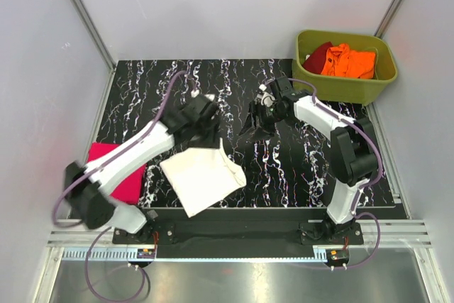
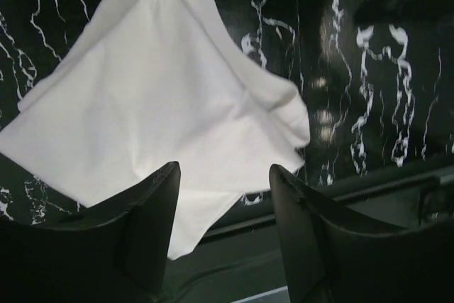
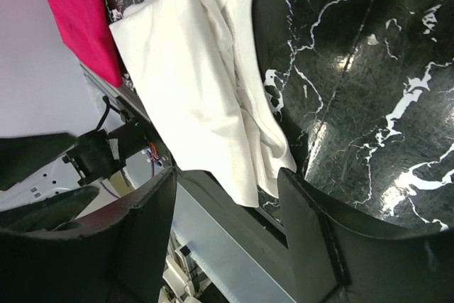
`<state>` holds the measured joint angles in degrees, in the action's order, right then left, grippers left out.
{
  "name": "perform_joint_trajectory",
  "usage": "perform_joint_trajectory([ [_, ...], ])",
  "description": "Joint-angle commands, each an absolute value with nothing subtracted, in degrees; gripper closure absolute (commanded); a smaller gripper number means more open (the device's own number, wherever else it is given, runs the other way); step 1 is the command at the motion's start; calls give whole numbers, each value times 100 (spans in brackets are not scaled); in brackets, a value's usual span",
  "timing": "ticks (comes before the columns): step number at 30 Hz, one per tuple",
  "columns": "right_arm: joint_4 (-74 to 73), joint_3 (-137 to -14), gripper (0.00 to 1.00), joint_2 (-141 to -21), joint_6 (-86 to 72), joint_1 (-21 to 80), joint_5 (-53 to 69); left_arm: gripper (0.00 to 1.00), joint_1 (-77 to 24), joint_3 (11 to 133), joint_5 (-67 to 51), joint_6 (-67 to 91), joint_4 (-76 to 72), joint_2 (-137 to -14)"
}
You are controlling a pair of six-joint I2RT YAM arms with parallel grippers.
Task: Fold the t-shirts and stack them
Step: Fold the tshirt
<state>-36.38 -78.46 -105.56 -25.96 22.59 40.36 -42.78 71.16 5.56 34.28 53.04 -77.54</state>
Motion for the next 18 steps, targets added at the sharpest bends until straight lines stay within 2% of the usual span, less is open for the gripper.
perform_joint_trajectory([
  [1,-3349,-7752,34,-10486,-2698,2285,4096,42,-4289,7864,1387,4314,6036,-8822],
  [6,-3533,-7471,33,-10301,-2479,2276,3683,45,-4333,9112,1592,5157,6591,-10088],
  [11,-3340,-7006,33,-10204,-2417,2276,3726,46,-4386,9377,1345,5686,6627,-10809],
  [18,-3094,-6566,32,-10029,-2504,2276,3674,43,-4553,9834,1442,6222,7083,-11337],
])
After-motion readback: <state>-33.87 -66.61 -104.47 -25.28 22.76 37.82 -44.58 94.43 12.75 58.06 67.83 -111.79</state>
